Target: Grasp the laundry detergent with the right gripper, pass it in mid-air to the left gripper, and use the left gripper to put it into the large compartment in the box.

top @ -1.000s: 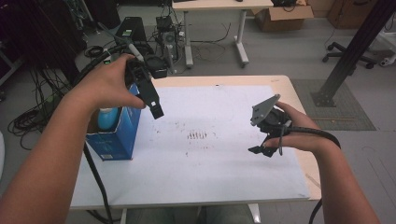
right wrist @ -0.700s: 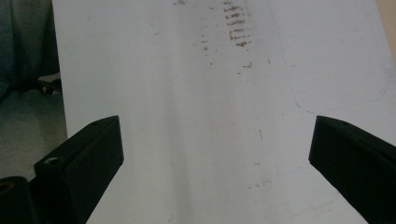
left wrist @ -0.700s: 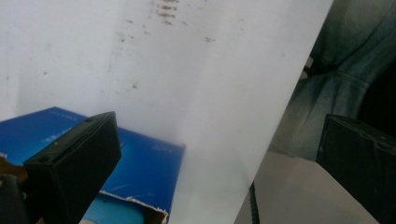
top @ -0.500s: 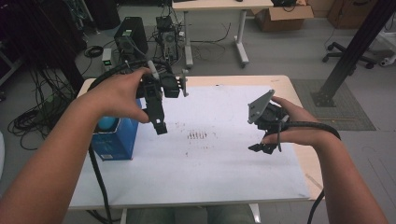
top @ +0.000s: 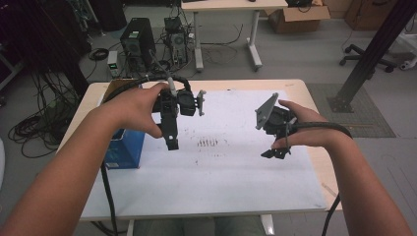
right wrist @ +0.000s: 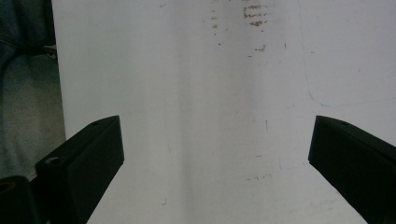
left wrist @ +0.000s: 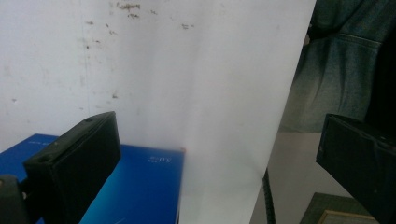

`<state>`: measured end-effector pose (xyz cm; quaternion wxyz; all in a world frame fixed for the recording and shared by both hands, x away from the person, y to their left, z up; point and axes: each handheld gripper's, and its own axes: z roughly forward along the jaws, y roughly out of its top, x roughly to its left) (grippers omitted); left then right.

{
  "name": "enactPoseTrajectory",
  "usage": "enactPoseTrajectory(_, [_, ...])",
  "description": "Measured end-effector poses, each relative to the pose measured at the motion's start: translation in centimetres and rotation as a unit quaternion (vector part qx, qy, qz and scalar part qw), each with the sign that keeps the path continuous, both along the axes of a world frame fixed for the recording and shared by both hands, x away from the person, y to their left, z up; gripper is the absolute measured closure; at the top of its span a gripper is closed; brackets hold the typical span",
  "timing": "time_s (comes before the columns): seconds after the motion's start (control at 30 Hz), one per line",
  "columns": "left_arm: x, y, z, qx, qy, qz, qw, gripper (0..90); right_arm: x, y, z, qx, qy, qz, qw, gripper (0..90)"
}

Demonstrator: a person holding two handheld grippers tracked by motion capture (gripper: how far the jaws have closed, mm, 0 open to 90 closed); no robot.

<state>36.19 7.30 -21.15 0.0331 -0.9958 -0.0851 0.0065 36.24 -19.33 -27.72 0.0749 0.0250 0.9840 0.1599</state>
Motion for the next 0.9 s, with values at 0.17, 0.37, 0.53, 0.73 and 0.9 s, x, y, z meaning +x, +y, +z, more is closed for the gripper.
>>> enactPoseTrajectory(0.17, [0.12,-0.09,-0.30,0.004,-0.004,0.002,1.0000,0.2,0.20,0.32,-0.24,-0.003,0.003,0.003,1.0000,3.5])
enactPoseTrajectory(0.37, [0.13,-0.27,-0.22,0.000,-0.002,0.000,1.0000,0.2,0.36,0.50,-0.30,0.001,0.002,0.005,1.0000,3.6])
enactPoseTrajectory(0.53, [0.09,-0.41,-0.25,0.001,-0.001,-0.001,1.0000,0.2,0.32,0.59,-0.32,0.003,0.002,0.005,1.0000,3.6])
enactPoseTrajectory(0.73, [0.05,-0.36,-0.23,0.000,-0.001,-0.002,1.0000,0.2,0.34,0.64,-0.20,0.006,0.001,0.005,1.0000,3.6])
enactPoseTrajectory(0.9, [-0.03,-0.22,-0.13,-0.001,-0.003,0.000,1.0000,0.2,0.32,0.73,0.07,0.007,-0.002,0.006,1.0000,3.6])
